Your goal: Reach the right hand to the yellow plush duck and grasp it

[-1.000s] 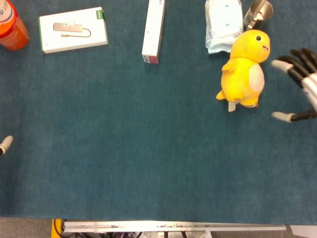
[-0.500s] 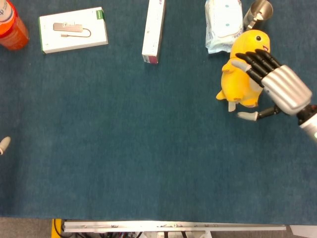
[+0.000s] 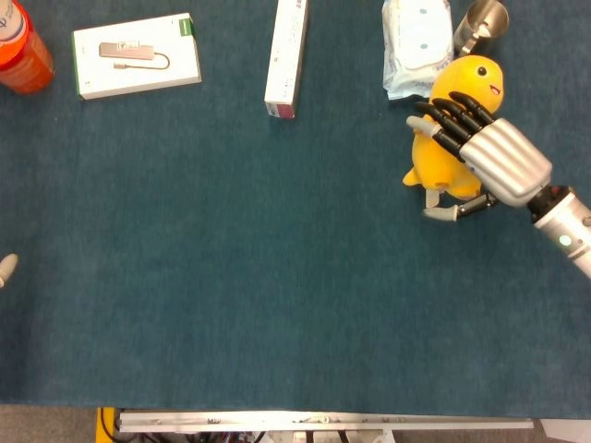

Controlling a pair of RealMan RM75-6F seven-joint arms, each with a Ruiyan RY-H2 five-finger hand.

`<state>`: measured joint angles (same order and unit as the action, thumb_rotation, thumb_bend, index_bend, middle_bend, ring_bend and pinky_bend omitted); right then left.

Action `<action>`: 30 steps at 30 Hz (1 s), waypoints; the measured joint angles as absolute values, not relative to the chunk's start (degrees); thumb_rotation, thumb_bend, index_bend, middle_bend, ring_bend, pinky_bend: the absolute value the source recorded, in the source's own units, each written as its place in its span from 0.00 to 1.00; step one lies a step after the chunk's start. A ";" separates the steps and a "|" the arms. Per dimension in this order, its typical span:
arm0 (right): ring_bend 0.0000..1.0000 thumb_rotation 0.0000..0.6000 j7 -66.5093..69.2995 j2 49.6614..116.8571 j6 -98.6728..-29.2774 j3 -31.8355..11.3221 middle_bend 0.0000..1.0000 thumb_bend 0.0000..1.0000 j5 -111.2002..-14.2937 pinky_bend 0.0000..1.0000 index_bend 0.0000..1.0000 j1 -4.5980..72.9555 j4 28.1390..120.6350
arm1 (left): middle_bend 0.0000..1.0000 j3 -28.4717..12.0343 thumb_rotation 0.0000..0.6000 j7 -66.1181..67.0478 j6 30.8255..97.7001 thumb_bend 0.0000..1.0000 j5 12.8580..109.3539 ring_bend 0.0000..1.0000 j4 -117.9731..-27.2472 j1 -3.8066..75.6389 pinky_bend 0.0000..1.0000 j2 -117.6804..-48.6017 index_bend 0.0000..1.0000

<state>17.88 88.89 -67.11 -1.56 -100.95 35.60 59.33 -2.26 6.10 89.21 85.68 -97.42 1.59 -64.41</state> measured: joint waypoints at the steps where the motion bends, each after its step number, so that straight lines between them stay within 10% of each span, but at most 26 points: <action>1: 0.00 0.25 17.90 89.44 -67.19 -1.37 0.04 0.00 -101.04 0.00 0.00 35.77 58.38 | 0.06 -2.24 1.00 6.09 89.23 0.15 85.68 0.01 -97.41 1.55 0.03 -64.40 0.09; 30: 0.00 0.25 22.65 105.50 -70.21 3.34 0.04 0.00 -102.13 0.00 0.00 39.69 28.46 | 0.06 -2.26 1.00 4.79 87.27 0.15 84.62 0.01 -98.38 1.94 0.03 -63.76 0.09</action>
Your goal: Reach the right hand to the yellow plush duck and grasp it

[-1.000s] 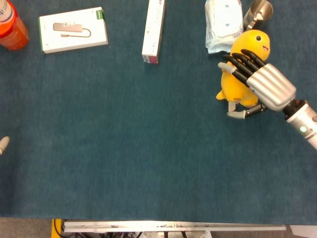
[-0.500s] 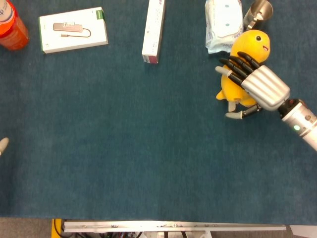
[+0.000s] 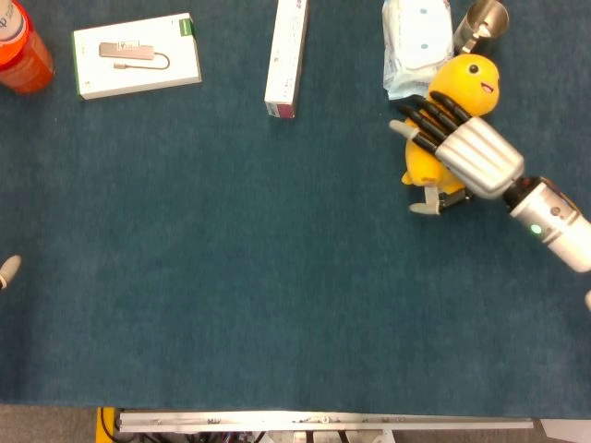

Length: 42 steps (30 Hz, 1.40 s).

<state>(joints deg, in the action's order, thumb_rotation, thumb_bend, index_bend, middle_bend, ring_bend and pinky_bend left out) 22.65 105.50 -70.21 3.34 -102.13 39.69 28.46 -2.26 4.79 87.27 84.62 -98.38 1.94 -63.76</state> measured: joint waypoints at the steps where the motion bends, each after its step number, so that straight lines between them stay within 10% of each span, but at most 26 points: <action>1: 0.00 0.25 22.89 105.96 -70.02 3.33 0.04 0.00 -102.05 0.00 0.00 40.10 27.81 | 0.06 -2.27 1.00 4.75 87.18 0.15 84.56 0.01 -98.43 1.98 0.03 -63.71 0.09; 42: 0.00 0.26 24.92 109.93 -68.88 5.39 0.04 0.00 -99.69 0.00 0.00 43.71 23.03 | 0.06 -2.18 1.00 3.61 85.68 0.15 83.67 0.01 -99.31 2.48 0.03 -62.96 0.09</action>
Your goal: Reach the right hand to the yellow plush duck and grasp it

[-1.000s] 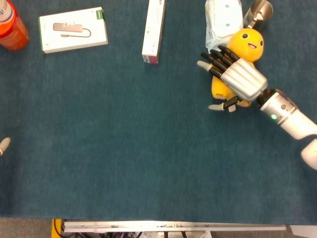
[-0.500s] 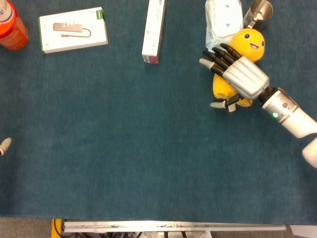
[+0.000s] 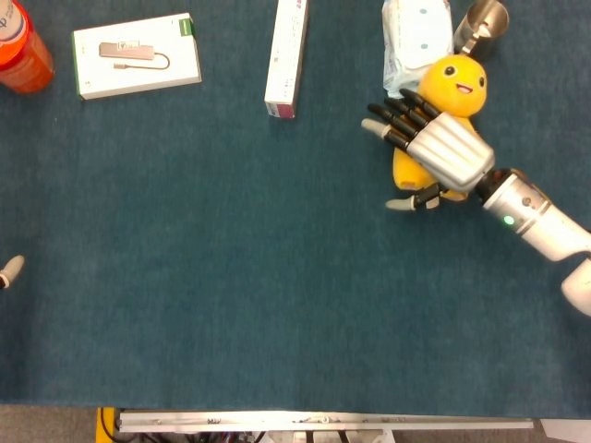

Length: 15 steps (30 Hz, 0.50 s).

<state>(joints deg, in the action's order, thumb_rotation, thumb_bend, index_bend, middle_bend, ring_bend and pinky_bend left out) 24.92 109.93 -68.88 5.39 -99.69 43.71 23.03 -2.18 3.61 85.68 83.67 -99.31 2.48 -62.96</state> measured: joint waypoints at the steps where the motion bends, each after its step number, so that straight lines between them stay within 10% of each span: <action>1: 0.00 0.26 24.94 109.89 -68.69 5.18 0.04 0.00 -99.42 0.00 0.00 43.79 22.88 | 0.06 -2.17 1.00 3.59 85.69 0.15 83.66 0.01 -99.29 2.46 0.03 -62.96 0.09; 15: 0.00 0.26 24.79 109.74 -71.41 7.13 0.04 0.00 -101.16 0.00 0.00 43.69 25.54 | 0.06 -2.05 1.00 3.25 85.69 0.15 83.66 0.01 -99.39 2.40 0.03 -62.75 0.09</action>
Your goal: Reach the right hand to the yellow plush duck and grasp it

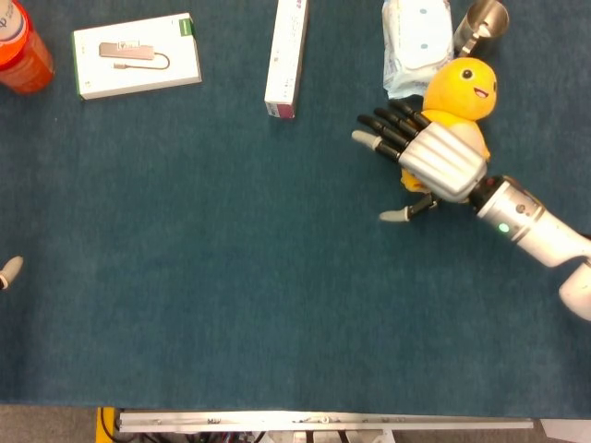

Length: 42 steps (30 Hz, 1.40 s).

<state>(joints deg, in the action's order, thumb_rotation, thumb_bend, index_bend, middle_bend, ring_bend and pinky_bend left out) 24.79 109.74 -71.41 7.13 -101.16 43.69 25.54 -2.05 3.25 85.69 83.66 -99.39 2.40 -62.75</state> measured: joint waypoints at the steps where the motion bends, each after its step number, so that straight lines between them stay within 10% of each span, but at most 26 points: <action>1: 0.00 0.26 24.73 109.64 -71.83 7.25 0.04 0.00 -101.32 0.00 0.00 43.64 25.96 | 0.06 -2.04 1.00 3.26 85.66 0.15 83.67 0.01 -99.38 2.41 0.03 -62.75 0.09; 21: 0.00 0.27 21.65 104.77 -74.26 7.20 0.04 0.00 -100.31 0.00 0.00 40.47 29.56 | 0.06 -2.03 1.00 3.59 85.05 0.15 83.54 0.01 -99.37 2.83 0.03 -63.04 0.09; 42: 0.00 0.33 23.87 114.11 -70.84 7.36 0.04 0.00 -100.42 0.00 0.00 42.88 17.28 | 0.06 -1.80 1.00 1.94 84.24 0.15 82.92 0.01 -100.18 2.88 0.03 -62.06 0.09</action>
<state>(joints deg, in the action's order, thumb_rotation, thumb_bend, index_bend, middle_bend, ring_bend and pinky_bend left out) 23.87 114.11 -70.84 7.36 -100.42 42.88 17.28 -1.80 1.94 84.24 82.92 -100.18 2.88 -62.06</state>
